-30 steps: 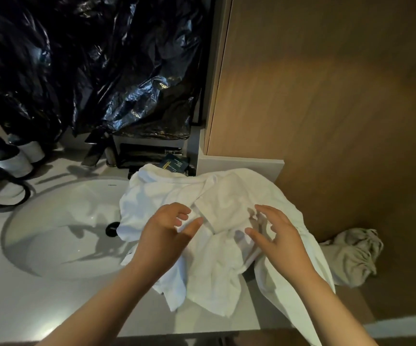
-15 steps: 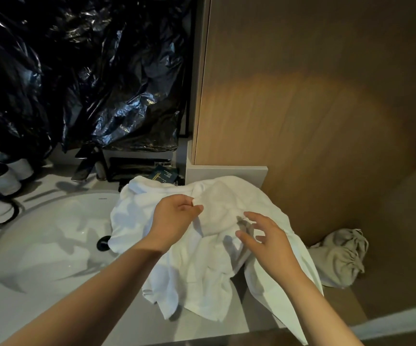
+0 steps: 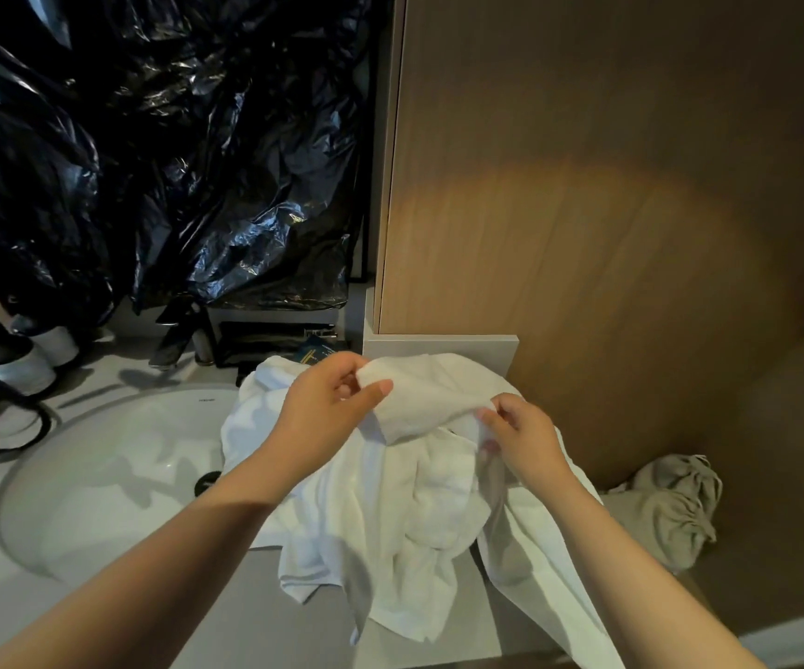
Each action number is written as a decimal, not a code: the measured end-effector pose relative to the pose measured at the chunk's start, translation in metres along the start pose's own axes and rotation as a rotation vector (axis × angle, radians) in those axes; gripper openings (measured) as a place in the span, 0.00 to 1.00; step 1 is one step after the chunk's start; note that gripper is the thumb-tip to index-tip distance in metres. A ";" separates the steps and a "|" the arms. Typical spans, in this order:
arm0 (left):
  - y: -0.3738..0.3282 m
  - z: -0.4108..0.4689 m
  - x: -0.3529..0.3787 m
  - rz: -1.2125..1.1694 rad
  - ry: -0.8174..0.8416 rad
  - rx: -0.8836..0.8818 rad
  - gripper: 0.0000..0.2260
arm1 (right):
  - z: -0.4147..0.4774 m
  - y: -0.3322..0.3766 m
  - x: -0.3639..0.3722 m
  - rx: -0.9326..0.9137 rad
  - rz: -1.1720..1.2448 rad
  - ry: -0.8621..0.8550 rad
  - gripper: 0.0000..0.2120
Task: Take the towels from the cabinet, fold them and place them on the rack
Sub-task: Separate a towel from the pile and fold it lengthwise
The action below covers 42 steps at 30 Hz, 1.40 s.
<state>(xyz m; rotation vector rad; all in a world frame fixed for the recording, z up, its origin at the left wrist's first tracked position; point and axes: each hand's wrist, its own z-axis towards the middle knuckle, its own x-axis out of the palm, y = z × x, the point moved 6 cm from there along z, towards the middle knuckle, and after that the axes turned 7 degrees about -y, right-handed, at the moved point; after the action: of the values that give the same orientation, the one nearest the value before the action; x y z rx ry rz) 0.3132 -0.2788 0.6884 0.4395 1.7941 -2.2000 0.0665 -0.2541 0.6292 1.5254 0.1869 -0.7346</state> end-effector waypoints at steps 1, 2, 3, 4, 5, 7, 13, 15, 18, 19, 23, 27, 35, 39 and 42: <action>0.006 -0.001 0.001 0.043 0.006 0.009 0.05 | 0.001 0.006 -0.003 -0.014 0.044 -0.026 0.17; 0.012 -0.002 0.001 0.068 0.011 0.000 0.07 | 0.003 0.016 -0.007 -0.033 0.078 -0.049 0.17; 0.019 -0.003 0.000 0.076 0.016 -0.022 0.10 | 0.005 0.026 -0.009 -0.060 0.113 -0.068 0.18; 0.024 -0.004 -0.001 0.071 0.017 -0.049 0.13 | 0.006 0.036 -0.012 -0.075 0.148 -0.079 0.18; 0.029 -0.004 -0.001 0.055 0.015 -0.076 0.15 | 0.009 0.046 -0.013 -0.082 0.189 -0.091 0.19; 0.036 -0.005 -0.004 0.015 0.010 -0.107 0.18 | 0.013 0.065 -0.018 -0.081 0.271 -0.113 0.18; 0.039 -0.011 -0.008 -0.016 0.048 -0.115 0.29 | 0.021 0.112 -0.034 -0.084 0.390 -0.176 0.17; 0.043 -0.013 -0.007 -0.015 0.064 -0.139 0.30 | 0.025 0.127 -0.045 -0.079 0.435 -0.232 0.14; 0.044 -0.011 -0.009 -0.049 0.039 -0.142 0.24 | 0.029 0.150 -0.056 -0.139 0.416 -0.243 0.16; 0.040 -0.009 -0.012 -0.056 0.021 -0.116 0.21 | 0.030 0.156 -0.057 -0.155 0.397 -0.237 0.17; 0.019 -0.004 -0.025 -0.081 -0.047 -0.024 0.13 | 0.028 0.162 -0.067 -0.131 0.414 -0.279 0.16; -0.012 0.002 -0.039 -0.110 -0.103 0.049 0.13 | 0.033 0.167 -0.087 -0.036 0.516 -0.338 0.16; -0.082 0.018 -0.053 -0.155 -0.061 0.226 0.15 | 0.033 0.214 -0.125 -0.044 0.749 -0.438 0.09; -0.105 0.027 -0.063 -0.178 -0.064 0.260 0.17 | 0.029 0.247 -0.145 -0.117 0.886 -0.431 0.08; -0.126 0.025 -0.070 -0.187 -0.062 0.315 0.20 | 0.027 0.271 -0.157 -0.185 0.948 -0.405 0.08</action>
<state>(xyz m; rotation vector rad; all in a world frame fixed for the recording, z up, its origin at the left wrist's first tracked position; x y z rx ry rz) 0.3265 -0.2778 0.8338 0.2698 1.5147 -2.6085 0.0821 -0.2617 0.9429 1.0753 -0.7154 -0.2276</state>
